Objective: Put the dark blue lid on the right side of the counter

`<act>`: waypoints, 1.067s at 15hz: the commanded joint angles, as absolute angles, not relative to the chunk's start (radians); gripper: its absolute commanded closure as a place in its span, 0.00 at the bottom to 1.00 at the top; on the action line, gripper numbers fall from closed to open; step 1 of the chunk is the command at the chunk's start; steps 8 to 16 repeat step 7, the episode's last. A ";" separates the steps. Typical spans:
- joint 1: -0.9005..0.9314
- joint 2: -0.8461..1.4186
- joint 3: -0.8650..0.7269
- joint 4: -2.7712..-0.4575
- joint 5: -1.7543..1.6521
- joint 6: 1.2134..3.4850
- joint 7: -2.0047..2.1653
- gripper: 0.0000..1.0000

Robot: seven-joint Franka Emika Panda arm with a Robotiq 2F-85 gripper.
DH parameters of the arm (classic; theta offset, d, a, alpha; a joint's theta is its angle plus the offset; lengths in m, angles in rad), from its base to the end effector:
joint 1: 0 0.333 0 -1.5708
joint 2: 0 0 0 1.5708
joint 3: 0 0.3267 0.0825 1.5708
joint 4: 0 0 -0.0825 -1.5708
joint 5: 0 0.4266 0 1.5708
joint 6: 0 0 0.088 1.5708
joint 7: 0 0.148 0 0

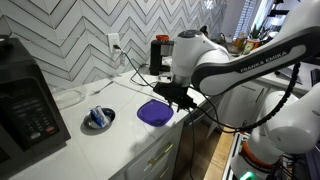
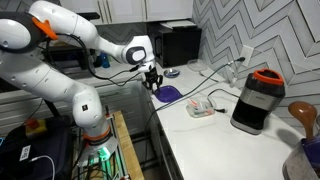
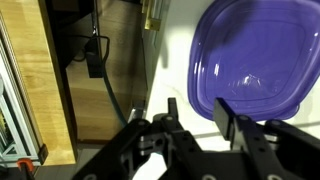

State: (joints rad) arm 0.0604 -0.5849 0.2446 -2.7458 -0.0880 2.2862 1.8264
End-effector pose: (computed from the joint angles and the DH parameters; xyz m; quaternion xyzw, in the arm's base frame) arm 0.3820 0.1001 0.3415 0.7271 -0.6768 0.1148 0.0044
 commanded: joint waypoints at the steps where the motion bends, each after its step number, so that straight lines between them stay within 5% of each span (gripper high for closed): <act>1: 0.029 -0.653 0.263 -2.743 -0.097 2.202 1.843 0.25; 5: 0.072 -0.814 0.235 -2.772 -0.064 2.229 1.770 0.00; 6: 0.034 -0.698 0.259 -2.731 -0.075 2.220 1.799 0.13; 7: 0.037 -0.735 0.261 -2.731 -0.071 2.220 1.789 0.04; 16: 0.037 -0.735 0.261 -2.731 -0.071 2.220 1.789 0.04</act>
